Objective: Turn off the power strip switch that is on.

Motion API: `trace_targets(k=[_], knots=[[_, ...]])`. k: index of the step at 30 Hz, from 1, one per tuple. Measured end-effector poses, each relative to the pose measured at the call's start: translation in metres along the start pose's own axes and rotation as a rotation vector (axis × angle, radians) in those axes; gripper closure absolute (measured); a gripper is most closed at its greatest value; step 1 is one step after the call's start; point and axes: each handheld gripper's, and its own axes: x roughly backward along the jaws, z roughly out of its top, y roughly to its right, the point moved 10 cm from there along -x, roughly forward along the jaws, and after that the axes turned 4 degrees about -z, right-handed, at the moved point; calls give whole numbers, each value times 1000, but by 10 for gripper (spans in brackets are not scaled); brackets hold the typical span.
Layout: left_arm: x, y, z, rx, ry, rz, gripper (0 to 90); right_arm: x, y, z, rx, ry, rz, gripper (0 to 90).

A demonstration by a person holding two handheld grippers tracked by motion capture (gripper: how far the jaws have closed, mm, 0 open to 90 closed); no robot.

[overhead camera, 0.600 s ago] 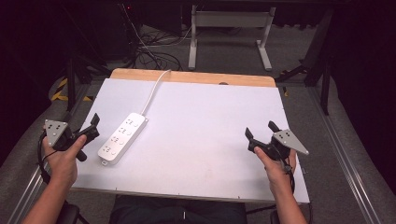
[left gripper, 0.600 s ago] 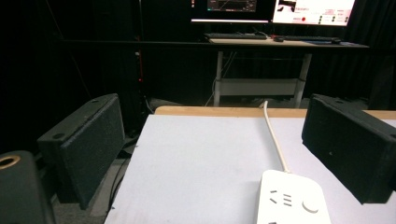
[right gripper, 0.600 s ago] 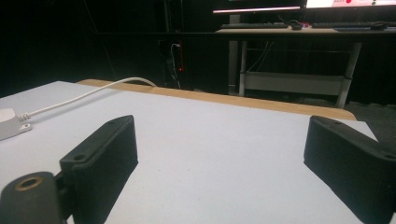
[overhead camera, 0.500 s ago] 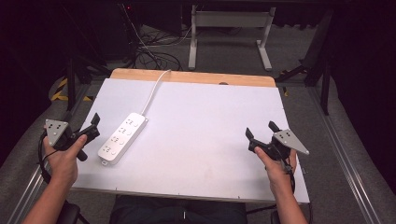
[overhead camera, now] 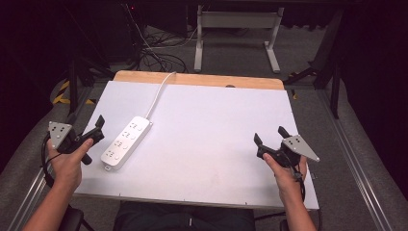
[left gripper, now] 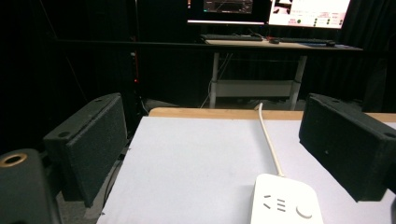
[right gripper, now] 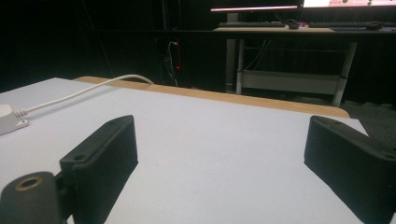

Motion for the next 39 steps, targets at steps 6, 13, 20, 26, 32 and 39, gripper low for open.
trace_targets(k=[6,13,20,26,32,39], knots=[[0,0,0,9,-1,2,139,0,-1,-1,1,-3,6,101],[1,0,-1,18,-15,-4,301,-1,-1,0,2,-5,4,101],[3,5,1,10,-22,-56,682,-1,-1,-1,-11,-14,3,104],[5,5,1,-17,-35,-53,880,-1,-1,-1,-7,-11,6,106],[2,8,1,-62,-69,-60,899,-1,-2,-1,-4,-15,6,106],[-9,10,-6,-49,-143,-79,900,-2,-3,-2,-2,-21,10,107]])
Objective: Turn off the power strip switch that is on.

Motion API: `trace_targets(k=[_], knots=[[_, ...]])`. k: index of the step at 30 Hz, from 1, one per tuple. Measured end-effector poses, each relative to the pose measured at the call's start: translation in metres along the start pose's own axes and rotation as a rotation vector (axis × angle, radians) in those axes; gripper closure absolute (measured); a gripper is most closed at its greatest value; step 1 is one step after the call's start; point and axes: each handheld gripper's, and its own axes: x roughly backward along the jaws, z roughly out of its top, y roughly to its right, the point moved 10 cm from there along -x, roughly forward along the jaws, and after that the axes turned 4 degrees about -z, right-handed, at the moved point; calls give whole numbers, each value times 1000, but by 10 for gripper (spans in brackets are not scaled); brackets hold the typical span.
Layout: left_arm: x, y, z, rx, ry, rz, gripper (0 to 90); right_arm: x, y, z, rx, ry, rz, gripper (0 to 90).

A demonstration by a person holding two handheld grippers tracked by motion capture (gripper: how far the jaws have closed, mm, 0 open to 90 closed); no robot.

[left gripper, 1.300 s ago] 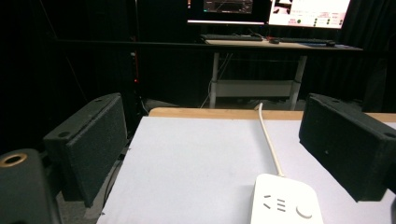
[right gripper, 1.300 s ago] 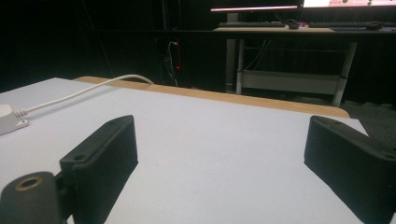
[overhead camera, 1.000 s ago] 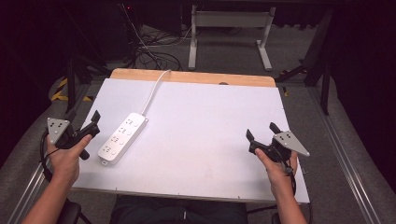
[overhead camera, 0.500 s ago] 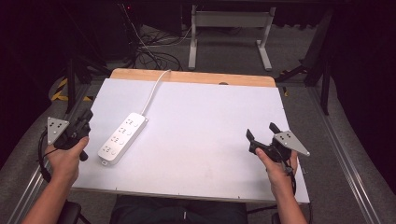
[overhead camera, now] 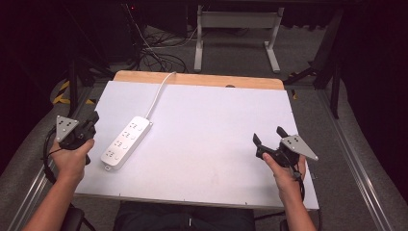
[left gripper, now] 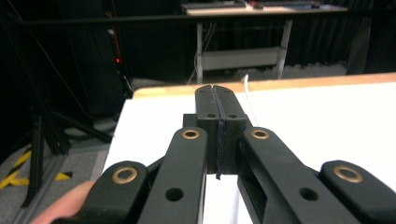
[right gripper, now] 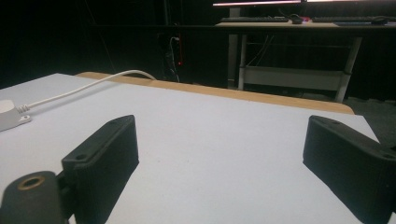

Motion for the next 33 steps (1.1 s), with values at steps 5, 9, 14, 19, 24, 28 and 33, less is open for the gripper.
trace_targets(k=[5,9,14,19,24,28,33], knots=[[-6,7,0,-1,-35,-28,900,0,0,-1,-1,-4,2,110],[-14,19,0,-27,-62,-66,900,1,1,-1,2,-4,1,113],[-28,31,-4,-70,-121,-119,900,2,1,-1,5,-5,-4,116],[-43,37,-10,-81,-174,-157,900,3,3,-3,0,-16,-7,120],[-57,49,-19,-95,-242,-220,900,3,3,-4,3,-21,-9,122],[-67,59,-26,-121,-299,-256,900,2,2,-6,8,-29,-10,124],[-75,67,-38,-148,-372,-285,900,3,1,-8,16,-38,-9,123]])
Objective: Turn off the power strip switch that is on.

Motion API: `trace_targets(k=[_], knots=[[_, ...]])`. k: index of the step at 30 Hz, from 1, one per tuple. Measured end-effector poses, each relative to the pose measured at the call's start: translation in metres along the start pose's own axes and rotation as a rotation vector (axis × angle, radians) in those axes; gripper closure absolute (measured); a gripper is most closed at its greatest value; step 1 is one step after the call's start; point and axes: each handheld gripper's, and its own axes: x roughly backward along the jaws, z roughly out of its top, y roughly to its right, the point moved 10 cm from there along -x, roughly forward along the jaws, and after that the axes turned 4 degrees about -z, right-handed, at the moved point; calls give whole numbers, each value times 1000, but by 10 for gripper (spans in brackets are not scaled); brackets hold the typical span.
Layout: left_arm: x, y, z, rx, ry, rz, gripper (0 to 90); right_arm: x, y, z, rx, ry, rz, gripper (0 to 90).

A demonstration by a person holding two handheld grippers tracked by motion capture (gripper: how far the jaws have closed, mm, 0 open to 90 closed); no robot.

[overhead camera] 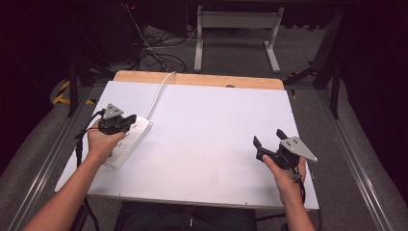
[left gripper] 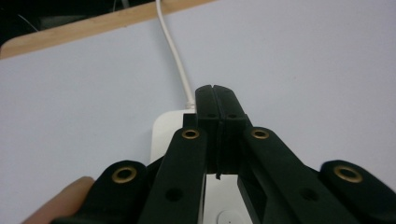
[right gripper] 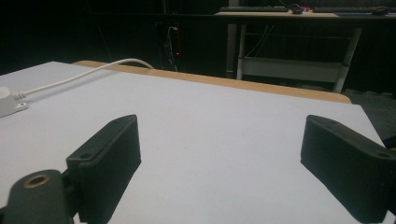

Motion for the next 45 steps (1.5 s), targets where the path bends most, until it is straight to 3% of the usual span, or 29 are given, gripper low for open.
trace_targets(k=[10,17,19,22,28,35,42,44,45], knots=[[-15,4,-12,4,-92,-31,899,4,1,-3,-2,-11,-3,124],[-25,1,-21,-5,-167,-9,899,3,1,-3,-1,-15,0,126],[-26,1,-21,-10,-172,-11,899,3,0,-3,2,-15,-1,127],[-27,2,-22,16,-178,-29,899,4,1,-4,2,-16,-2,127],[-27,2,-23,23,-192,-21,900,5,2,-4,-2,-16,-8,127],[-25,0,-24,66,-206,-20,900,4,0,-3,0,-18,-2,128],[-26,2,-24,64,-219,-21,900,3,-1,-3,-1,-20,0,130],[-26,2,-24,37,-223,4,900,1,-1,-3,-4,-20,2,130],[-26,4,-24,44,-222,2,900,0,-1,-2,-7,-18,4,130]])
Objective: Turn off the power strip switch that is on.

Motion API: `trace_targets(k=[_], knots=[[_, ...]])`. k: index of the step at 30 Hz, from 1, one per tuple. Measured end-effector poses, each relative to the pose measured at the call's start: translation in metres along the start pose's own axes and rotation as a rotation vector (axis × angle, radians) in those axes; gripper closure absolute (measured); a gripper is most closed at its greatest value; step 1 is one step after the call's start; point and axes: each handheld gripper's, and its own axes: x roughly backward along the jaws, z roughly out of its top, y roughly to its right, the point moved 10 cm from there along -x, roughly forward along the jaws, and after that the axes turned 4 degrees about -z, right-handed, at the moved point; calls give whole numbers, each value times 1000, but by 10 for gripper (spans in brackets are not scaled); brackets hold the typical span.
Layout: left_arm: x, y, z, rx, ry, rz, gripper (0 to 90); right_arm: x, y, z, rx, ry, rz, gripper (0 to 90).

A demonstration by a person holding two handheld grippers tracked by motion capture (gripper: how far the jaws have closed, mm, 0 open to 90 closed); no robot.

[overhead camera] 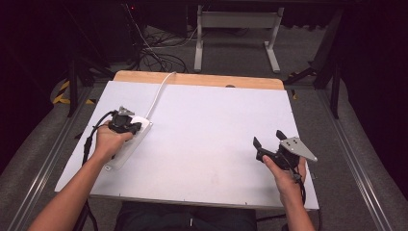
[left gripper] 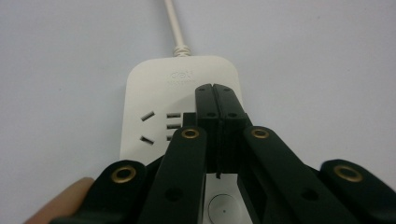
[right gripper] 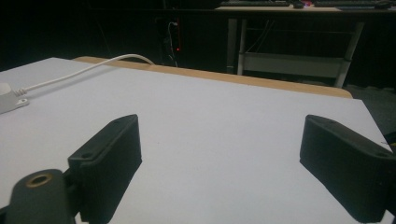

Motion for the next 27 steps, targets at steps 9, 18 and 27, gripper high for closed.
trace_targets(k=[9,18,27], knots=[[2,-3,-2,29,0,-12,900,-2,-6,1,14,-1,18,133],[1,-3,-1,5,-4,5,900,-1,-6,1,13,-3,13,133],[-5,6,2,-22,-6,46,900,3,-2,2,4,2,3,133]])
